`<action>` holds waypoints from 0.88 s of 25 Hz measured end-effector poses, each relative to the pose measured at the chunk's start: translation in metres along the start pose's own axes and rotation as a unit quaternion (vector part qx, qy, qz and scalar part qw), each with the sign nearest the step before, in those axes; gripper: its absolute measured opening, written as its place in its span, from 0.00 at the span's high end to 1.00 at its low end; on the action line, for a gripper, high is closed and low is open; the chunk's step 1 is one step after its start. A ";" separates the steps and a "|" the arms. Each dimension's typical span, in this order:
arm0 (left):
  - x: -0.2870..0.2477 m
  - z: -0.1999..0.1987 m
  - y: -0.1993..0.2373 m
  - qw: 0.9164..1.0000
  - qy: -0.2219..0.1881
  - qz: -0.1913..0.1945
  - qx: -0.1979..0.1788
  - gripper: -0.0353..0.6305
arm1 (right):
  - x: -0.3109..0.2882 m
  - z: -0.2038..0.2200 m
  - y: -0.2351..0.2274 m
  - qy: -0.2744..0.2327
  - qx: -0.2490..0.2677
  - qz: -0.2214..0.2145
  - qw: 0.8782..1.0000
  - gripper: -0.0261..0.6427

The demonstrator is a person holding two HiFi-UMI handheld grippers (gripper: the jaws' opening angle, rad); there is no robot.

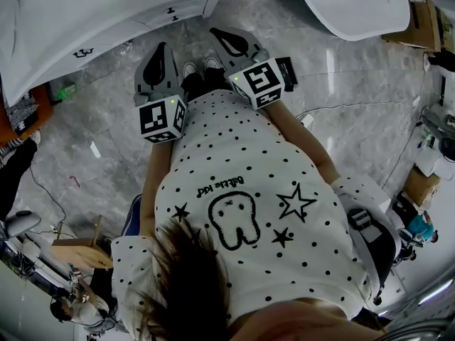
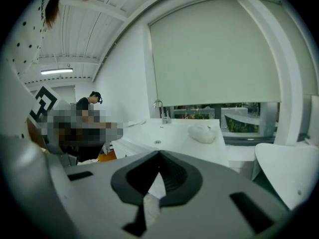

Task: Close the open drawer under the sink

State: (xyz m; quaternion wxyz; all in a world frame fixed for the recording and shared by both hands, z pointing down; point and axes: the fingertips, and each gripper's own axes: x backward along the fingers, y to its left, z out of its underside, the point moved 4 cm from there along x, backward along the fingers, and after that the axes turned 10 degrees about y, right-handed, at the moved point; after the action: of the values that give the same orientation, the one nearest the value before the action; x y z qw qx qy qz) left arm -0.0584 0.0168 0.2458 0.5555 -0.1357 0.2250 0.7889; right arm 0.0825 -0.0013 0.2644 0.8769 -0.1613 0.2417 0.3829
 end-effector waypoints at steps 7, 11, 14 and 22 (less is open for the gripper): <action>0.005 0.002 0.002 1.000 -0.001 0.000 0.002 0.94 | 0.001 0.001 0.006 0.003 0.002 0.000 1.000 0.94; 0.006 0.000 0.004 1.000 -0.002 0.000 0.003 0.94 | 0.000 -0.001 0.008 0.004 0.003 0.000 1.000 0.94; 0.007 0.002 0.002 1.000 -0.002 0.001 0.003 0.94 | 0.001 0.002 0.009 0.007 0.005 0.000 1.000 0.94; 0.008 0.002 0.005 1.000 -0.002 0.002 0.003 0.94 | 0.000 0.001 0.012 0.007 0.007 0.000 1.000 0.94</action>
State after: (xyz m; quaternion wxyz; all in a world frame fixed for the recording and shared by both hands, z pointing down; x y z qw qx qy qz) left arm -0.0658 0.0233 0.2449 0.5549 -0.1314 0.2266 0.7896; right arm 0.0735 0.0068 0.2640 0.8764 -0.1577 0.2505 0.3800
